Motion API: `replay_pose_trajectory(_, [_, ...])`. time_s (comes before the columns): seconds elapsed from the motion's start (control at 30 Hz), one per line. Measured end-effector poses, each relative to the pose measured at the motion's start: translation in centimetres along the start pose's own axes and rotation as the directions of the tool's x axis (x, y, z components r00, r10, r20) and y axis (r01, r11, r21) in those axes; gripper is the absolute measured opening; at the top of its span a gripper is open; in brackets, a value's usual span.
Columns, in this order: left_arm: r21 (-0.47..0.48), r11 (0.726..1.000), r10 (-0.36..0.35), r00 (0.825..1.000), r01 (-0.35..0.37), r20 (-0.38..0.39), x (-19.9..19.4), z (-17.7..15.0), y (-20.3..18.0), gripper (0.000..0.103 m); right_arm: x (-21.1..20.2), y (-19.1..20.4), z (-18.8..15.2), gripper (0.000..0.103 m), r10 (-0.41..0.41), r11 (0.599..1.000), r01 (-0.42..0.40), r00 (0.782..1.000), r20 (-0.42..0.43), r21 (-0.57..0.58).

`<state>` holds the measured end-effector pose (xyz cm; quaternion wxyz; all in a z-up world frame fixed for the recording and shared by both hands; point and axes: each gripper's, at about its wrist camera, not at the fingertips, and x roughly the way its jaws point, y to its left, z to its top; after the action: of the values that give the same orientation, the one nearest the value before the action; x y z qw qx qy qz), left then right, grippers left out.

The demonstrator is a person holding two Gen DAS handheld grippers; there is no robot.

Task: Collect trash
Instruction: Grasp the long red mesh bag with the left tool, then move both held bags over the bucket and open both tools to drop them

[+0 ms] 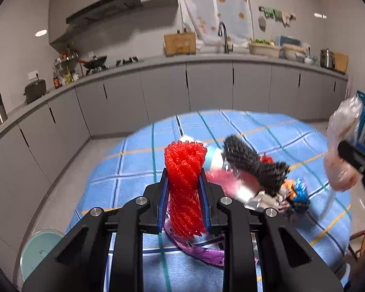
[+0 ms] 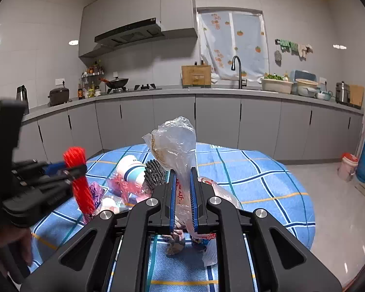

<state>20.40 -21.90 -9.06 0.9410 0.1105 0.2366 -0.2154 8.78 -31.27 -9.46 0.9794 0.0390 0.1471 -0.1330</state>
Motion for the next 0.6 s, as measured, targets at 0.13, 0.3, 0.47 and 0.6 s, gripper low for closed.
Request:
replay_pose_trajectory(0.13, [-0.018,1.000,-0.006,0.999,0.006,0.039,-2.1,0.5,0.7,0.023,-0.8,0.6,0.1,0.011,0.005,1.000,-0.005,1.000,0.012,-0.006])
replay_pose_trajectory(0.3, [-0.014,1.000,0.019,0.997,-0.018,0.073,-4.2,0.7,1.6,0.023,-1.9,1.5,0.8,0.011,0.025,1.000,-0.024,0.999,0.036,-0.020])
replay_pose_trajectory(0.47, [-0.024,0.998,0.067,0.995,-0.066,0.074,-5.7,-0.1,3.1,0.023,-2.6,2.7,1.5,0.011,0.055,0.998,-0.054,0.997,0.055,-0.030])
replay_pose_trajectory(0.6, [-0.040,0.995,0.098,0.993,-0.095,0.069,-6.7,-0.8,4.6,0.023,-3.0,4.1,1.8,0.011,0.086,0.995,-0.083,0.994,0.062,-0.049])
